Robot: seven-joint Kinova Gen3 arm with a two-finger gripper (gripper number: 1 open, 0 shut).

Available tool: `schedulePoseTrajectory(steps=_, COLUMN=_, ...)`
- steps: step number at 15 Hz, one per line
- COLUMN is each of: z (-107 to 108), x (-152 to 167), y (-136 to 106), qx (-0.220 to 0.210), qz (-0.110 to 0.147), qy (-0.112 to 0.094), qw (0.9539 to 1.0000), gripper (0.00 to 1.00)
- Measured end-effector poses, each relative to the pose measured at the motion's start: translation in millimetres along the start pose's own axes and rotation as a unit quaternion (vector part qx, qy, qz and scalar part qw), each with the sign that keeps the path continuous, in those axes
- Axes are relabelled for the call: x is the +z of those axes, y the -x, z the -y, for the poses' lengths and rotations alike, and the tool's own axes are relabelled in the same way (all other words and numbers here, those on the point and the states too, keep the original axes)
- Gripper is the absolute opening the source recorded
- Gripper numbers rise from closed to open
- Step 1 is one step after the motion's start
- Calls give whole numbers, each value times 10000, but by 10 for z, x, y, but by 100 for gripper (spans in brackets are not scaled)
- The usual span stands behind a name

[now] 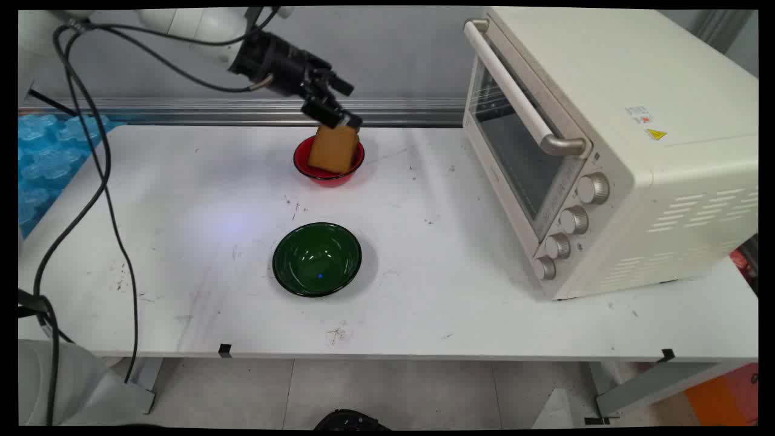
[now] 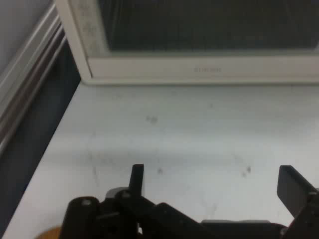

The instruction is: Open the oven

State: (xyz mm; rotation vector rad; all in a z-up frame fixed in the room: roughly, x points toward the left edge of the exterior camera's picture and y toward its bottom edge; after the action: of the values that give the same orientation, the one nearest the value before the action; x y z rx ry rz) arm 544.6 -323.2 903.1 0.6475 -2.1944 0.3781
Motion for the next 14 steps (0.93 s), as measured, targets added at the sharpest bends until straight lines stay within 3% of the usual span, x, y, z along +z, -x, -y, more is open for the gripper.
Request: schedulePoseTrajectory(steps=14, z=-38, x=277, y=-857, qx=-208, qz=-663, qy=71, qw=9976, gripper=100)
